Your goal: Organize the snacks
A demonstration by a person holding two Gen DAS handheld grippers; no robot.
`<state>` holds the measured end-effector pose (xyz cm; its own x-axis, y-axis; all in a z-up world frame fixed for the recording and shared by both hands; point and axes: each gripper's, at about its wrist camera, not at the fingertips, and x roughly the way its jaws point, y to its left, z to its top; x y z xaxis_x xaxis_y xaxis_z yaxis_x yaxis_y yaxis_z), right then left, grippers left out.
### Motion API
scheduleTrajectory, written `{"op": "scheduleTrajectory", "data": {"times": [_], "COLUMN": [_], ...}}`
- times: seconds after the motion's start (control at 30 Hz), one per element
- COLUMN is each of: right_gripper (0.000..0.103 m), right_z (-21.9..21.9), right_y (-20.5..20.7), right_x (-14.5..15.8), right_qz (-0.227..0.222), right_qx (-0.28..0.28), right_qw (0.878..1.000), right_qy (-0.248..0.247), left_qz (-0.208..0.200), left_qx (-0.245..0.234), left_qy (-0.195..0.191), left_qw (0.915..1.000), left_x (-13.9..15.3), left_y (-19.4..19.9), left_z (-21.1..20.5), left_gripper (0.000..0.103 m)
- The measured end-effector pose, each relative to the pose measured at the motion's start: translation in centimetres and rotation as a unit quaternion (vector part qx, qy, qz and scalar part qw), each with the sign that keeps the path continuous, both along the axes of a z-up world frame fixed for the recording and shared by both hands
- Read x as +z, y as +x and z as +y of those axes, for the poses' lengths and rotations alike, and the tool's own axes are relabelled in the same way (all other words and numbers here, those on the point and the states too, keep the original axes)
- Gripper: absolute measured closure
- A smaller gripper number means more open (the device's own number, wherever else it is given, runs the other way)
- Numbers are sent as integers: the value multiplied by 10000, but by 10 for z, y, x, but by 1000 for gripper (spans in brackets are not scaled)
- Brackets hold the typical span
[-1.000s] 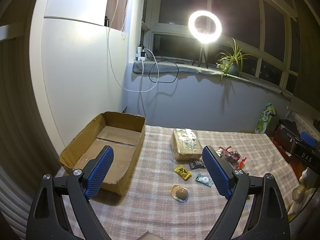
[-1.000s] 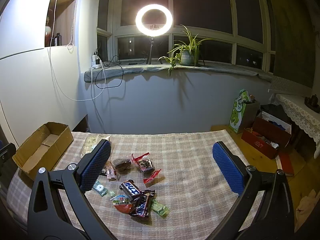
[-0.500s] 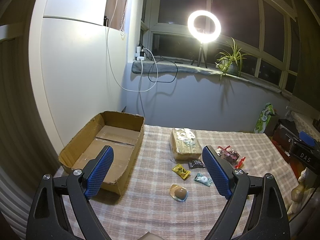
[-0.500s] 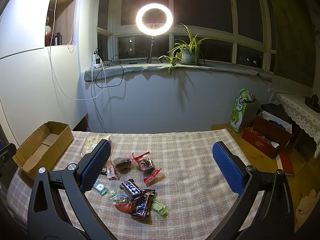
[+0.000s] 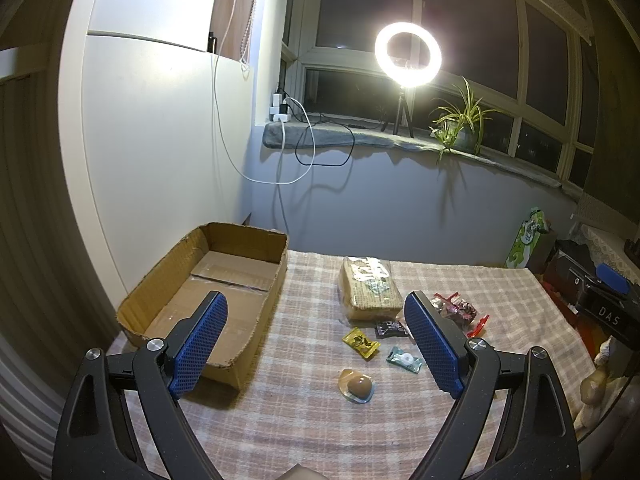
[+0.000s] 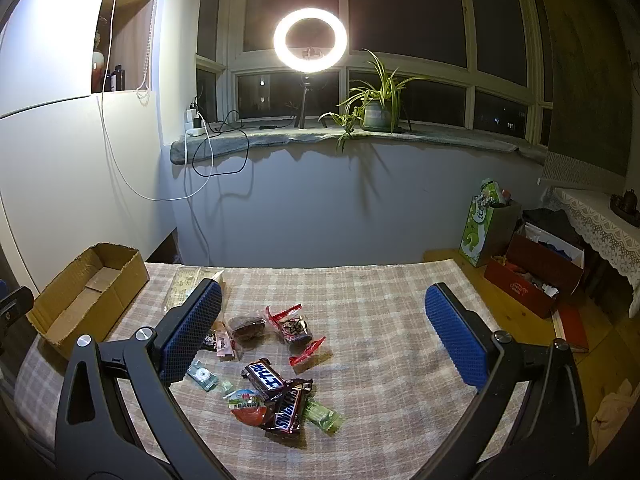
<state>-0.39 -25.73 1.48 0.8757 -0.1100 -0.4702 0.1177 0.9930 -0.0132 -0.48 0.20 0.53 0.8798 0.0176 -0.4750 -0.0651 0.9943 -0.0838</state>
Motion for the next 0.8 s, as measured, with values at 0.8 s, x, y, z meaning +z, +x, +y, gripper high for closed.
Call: {"op": "scheduleTrajectory", "data": {"times": [0.8], "right_gripper": [0], "right_z": [0], "right_y": [1], "right_x": [-1], "right_qz": [-2], "right_qx": [0], "right_qw": [10000], "right_qy": [-2], "left_qz": [-5], "left_qx": [-4], "left_qy": [-12], "left_qw": [10000], "left_x": [-1], "left_y": [-1], "left_z": [-1], "left_gripper": [12]}}
